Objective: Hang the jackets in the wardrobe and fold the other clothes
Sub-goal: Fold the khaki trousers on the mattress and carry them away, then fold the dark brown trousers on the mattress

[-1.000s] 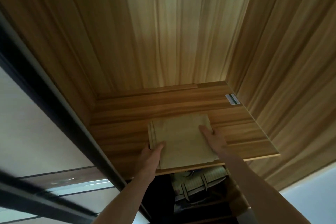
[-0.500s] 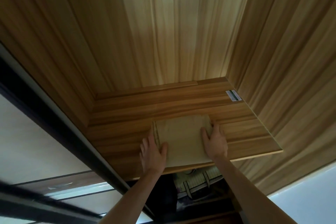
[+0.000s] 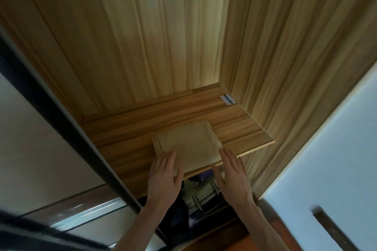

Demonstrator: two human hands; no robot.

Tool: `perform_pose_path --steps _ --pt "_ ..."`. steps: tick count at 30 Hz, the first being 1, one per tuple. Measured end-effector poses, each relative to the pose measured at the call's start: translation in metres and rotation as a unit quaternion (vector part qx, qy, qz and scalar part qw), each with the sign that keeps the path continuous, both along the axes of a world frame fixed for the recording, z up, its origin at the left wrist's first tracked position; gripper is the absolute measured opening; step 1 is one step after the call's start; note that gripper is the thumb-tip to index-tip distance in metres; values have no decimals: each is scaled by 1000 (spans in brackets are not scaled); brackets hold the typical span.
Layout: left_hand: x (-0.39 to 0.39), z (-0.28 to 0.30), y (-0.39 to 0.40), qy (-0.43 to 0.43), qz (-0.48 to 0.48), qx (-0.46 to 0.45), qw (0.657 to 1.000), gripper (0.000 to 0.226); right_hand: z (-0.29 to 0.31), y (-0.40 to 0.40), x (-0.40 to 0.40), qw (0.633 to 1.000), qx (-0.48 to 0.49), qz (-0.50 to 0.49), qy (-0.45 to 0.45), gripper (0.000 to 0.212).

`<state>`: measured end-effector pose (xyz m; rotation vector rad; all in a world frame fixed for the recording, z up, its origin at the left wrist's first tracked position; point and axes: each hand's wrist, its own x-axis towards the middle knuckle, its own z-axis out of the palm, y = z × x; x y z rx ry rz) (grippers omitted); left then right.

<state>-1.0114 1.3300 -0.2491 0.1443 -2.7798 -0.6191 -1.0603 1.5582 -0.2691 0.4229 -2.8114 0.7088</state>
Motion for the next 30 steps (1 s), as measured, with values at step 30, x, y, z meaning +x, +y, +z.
perform_pose_path --steps 30 --pt "231 74 268 111 -664 25 739 57 101 92 481 701 71 -708 42 61"
